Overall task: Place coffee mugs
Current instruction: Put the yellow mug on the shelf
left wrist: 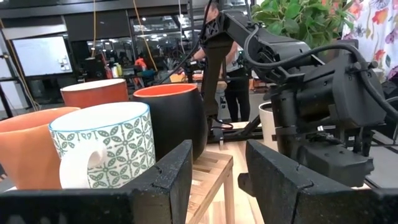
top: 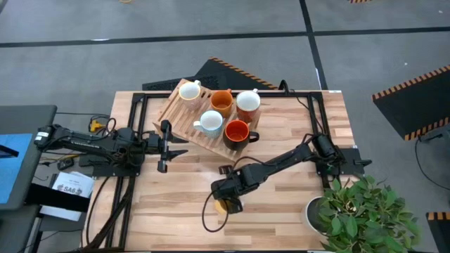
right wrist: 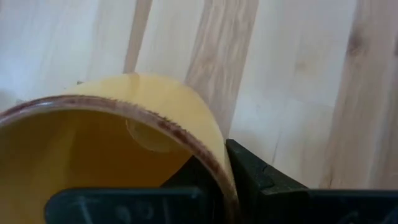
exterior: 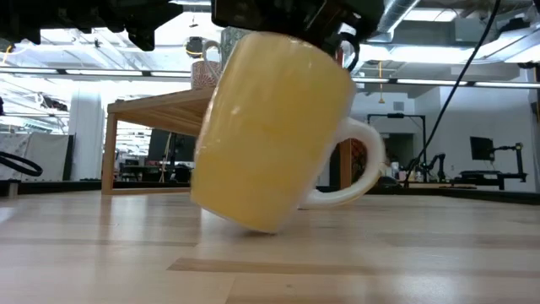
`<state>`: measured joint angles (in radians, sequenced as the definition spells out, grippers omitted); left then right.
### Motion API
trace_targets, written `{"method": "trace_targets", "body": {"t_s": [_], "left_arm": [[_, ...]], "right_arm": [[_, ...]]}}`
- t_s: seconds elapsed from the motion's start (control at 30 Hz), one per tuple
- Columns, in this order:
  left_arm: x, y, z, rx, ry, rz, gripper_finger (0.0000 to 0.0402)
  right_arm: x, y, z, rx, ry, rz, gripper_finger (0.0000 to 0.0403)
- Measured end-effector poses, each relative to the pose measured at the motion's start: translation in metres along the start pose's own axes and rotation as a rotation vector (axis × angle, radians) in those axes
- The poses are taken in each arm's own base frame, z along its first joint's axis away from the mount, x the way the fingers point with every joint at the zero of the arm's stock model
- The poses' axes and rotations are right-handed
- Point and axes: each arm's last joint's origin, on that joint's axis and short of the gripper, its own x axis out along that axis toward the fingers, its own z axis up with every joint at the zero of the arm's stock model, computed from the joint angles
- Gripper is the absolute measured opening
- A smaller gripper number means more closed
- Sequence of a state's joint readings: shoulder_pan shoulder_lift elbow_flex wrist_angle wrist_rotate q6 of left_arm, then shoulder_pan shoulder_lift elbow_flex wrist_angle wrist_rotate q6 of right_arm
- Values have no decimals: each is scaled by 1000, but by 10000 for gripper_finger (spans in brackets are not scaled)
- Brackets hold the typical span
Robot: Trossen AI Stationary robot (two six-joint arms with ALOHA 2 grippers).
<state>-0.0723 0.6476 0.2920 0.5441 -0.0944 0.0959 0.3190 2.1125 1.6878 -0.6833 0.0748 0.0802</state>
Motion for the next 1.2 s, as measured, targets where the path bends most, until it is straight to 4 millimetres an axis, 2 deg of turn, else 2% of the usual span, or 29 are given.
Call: {"method": "trace_targets", "body": {"t_s": [0.23,0.57,0.77,0.93,1.2], "left_arm": [[0,0,0,0,1,0,138],[0,0,0,1,1,0,138],[0,0,0,1,1,0,138],[0,0,0,1,2,0,138],[0,0,-1,2,12,-1,138]], "right_arm": [[0,-7,4,15,-34,-8,70],[-2,-13,5,19,-43,-66,168],[-14,-16,16,26,-70,-67,212],[-27,-19,24,9,-61,-71,228],[-46,-16,24,-69,-32,-70,228]]}}
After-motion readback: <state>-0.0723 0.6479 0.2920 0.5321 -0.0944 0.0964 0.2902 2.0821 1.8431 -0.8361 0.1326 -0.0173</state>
